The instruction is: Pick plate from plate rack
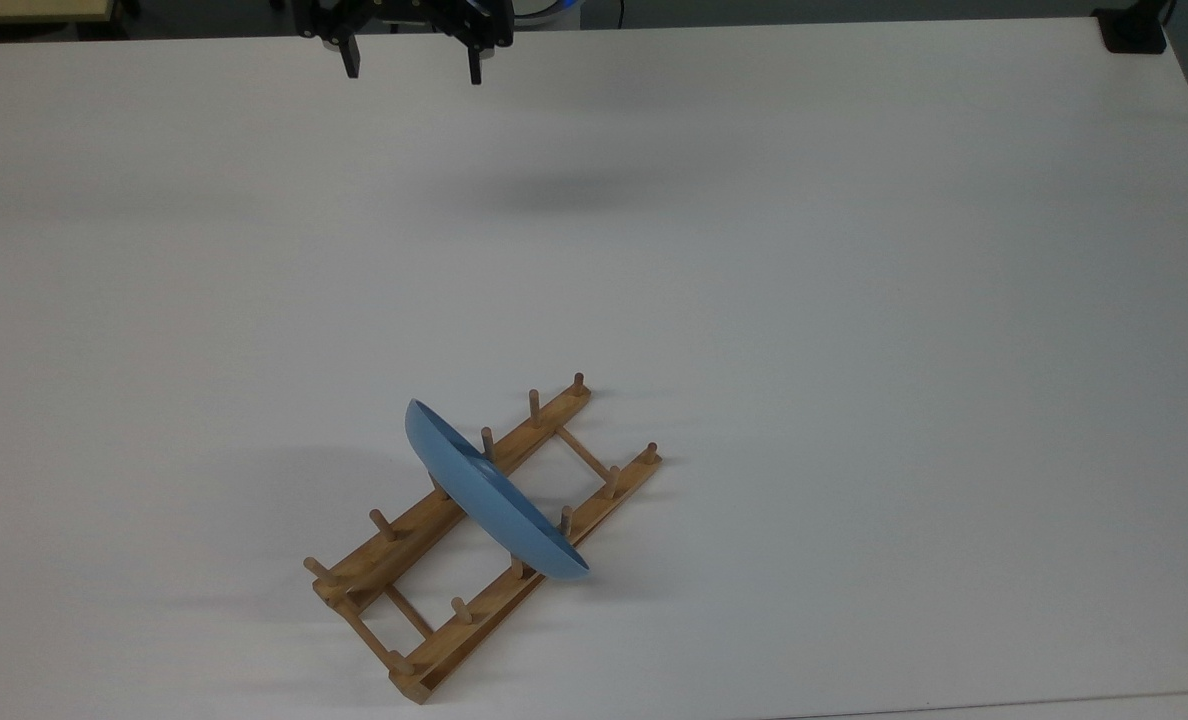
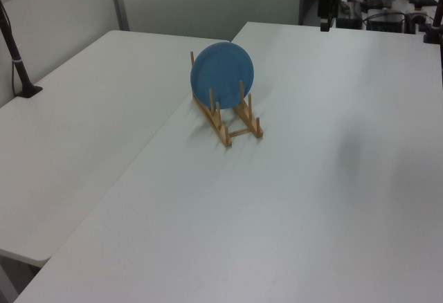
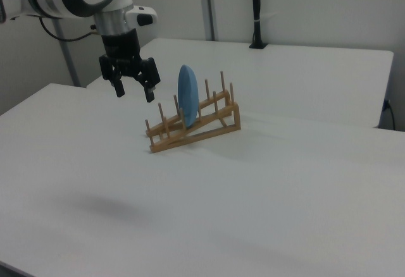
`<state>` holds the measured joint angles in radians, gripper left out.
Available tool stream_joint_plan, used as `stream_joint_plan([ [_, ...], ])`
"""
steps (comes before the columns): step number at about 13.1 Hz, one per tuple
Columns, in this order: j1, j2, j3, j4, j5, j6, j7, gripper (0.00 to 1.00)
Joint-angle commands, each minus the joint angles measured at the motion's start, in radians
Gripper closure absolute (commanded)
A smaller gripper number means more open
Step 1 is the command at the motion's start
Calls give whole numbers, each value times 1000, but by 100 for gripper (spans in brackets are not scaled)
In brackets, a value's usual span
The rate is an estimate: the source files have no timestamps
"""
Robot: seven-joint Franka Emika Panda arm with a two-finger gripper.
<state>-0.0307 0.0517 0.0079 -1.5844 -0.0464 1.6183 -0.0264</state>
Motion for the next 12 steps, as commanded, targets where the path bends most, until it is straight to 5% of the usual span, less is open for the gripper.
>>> stream_joint_plan([
  [1, 9, -18, 0, -17, -21, -23, -6, 0],
  [9, 6, -13, 0, -13, -21, -8, -10, 0],
  [12, 9, 36, 0, -8, -21, 150, -7, 0],
])
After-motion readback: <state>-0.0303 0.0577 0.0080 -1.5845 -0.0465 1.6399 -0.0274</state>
